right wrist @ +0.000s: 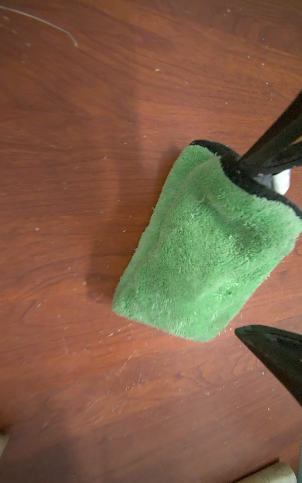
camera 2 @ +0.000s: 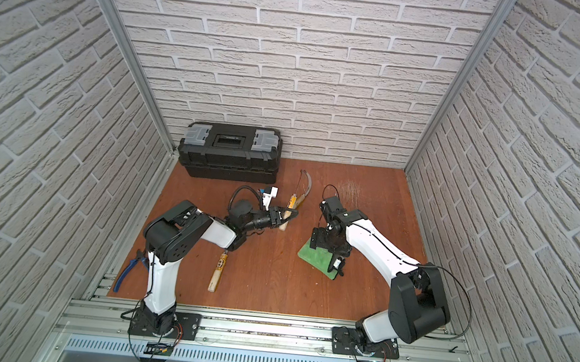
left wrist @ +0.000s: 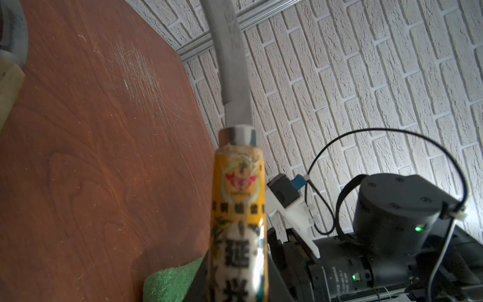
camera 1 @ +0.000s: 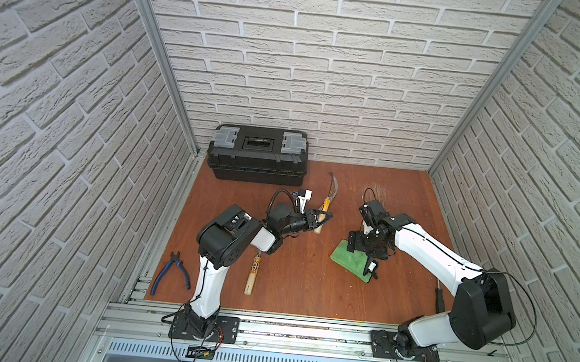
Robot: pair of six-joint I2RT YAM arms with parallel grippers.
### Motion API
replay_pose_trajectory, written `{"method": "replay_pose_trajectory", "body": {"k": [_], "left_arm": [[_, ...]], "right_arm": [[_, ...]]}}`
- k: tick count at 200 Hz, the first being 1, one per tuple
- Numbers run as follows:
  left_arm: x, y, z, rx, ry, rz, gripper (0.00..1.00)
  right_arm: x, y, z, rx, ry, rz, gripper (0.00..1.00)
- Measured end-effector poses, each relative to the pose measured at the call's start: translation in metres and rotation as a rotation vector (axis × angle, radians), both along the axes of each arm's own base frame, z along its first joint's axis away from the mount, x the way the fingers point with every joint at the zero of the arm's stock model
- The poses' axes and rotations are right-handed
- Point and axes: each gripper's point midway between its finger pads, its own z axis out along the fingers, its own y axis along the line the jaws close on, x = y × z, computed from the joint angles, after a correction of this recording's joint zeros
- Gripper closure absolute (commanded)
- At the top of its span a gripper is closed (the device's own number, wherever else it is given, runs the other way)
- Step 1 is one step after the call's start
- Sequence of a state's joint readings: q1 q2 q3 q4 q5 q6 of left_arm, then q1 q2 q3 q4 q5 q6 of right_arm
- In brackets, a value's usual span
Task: Wipe small sickles with rags
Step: Pick up the rag from the center of the board.
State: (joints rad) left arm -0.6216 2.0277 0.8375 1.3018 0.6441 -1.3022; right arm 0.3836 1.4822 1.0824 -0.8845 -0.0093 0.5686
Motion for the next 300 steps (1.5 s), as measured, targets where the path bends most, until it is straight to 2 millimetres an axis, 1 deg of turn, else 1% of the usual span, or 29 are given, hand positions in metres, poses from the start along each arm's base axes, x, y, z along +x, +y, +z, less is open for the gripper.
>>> {"method": "replay_pose_trajectory", "body": {"k": [11,44,79,110,131,149,194,231,261,288,300], "left_arm": [[0.0,0.0,0.0,0.0,-0.001,0.0,1.0],[0.0,0.0,0.0,0.0,0.0,0.0,1.0],[0.0,0.0,0.0,0.0,0.0,0.0,1.0],[0.0,0.0,0.0,0.0,0.0,0.0,1.0],[0.0,0.0,0.0,0.001,0.0,0.001,1.0],[0.001,0.001,-0.001,0.002,0.001,0.004,1.0],[0.001,0.006,-0.003,0.006,0.008,0.019,1.0],[0.001,0.008,-0.005,0.011,0.014,0.023,1.0],[0.001,0.009,-0.006,0.013,0.017,0.028,1.0],[0.001,0.014,-0.009,0.019,0.025,0.035,1.0],[0.001,0.017,-0.009,0.02,0.026,0.041,1.0]], "right_arm": [[0.004,0.001,0.005,-0.008,-0.005,0.018,0.11],[0.007,-0.001,0.016,-0.068,0.024,0.106,0.11],[0.004,-0.006,0.033,-0.117,0.046,0.189,0.11],[-0.005,-0.008,0.034,-0.134,0.082,0.285,0.11],[-0.009,-0.006,0.033,-0.135,0.094,0.363,0.1],[-0.012,-0.003,0.025,-0.136,0.108,0.426,0.1],[-0.023,0.005,-0.018,-0.135,0.192,0.532,0.09],[-0.018,0.011,-0.033,-0.136,0.194,0.561,0.09],[-0.015,0.012,-0.048,-0.148,0.215,0.565,0.09],[-0.018,0.01,-0.064,-0.158,0.248,0.567,0.11],[-0.018,0.009,-0.067,-0.163,0.251,0.565,0.11]]}}
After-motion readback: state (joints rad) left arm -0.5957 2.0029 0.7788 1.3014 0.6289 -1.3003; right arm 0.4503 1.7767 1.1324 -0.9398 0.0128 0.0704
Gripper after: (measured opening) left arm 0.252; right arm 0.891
